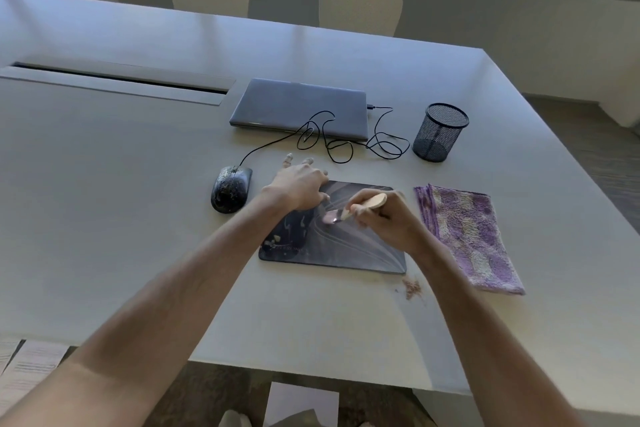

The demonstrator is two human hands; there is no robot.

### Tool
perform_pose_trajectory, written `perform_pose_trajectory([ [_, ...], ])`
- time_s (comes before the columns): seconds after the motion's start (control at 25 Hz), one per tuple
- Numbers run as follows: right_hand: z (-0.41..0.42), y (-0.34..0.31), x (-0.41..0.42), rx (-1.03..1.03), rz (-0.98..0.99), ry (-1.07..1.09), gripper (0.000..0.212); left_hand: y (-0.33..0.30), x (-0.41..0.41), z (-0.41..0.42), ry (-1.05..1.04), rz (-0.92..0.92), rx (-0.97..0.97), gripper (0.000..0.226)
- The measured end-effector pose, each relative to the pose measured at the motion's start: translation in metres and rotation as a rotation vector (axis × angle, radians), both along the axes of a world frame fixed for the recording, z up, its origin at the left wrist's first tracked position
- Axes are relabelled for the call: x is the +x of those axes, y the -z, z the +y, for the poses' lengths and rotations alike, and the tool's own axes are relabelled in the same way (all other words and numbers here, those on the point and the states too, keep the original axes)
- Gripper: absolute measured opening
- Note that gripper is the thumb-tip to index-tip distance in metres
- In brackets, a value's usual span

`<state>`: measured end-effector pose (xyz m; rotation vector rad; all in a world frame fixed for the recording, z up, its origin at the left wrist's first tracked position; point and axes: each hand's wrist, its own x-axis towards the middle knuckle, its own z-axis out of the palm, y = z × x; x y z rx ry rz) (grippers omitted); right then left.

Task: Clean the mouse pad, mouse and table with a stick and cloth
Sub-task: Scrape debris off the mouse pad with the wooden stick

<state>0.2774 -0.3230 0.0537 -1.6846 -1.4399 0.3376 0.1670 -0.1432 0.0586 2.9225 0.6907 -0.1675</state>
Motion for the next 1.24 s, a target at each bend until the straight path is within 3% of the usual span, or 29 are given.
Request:
perform_pose_trajectory([
  [0.12,0.000,-0.003,0.020,0.047,-0.046,0.233,0.016,-0.002,0.001,-0.003,0.004,0.024,-0.016,0.041],
  [0.28,0.020,0.004,0.001,-0.024,0.070,0.083,0.014,-0.007,0.004,-0.005,0.001,0.004,-0.039,0.027],
  [0.48,0.018,-0.009,0.030,-0.068,-0.256,0.381,0.032,-0.006,0.004,-0.004,-0.022,0.024,-0.026,0.031],
  [0.64,0.024,-0.011,0.015,-0.129,0.009,0.106,0.012,-0.001,0.014,-0.008,-0.003,-0.029,-0.030,0.030],
  [0.88,-0.012,-0.006,0.045,-0.008,-0.247,0.523,0.035,0.008,0.026,-0.019,0.053,-0.002,-0.023,0.049],
  [1.0,-0.011,-0.008,0.031,-0.017,-0.188,0.477,0.024,0.010,0.035,-0.029,0.099,-0.016,-0.039,0.049],
  [1.24,-0.038,-0.007,0.022,-0.144,-0.121,0.527,0.046,0.012,0.040,-0.035,0.080,-0.014,-0.061,0.045],
])
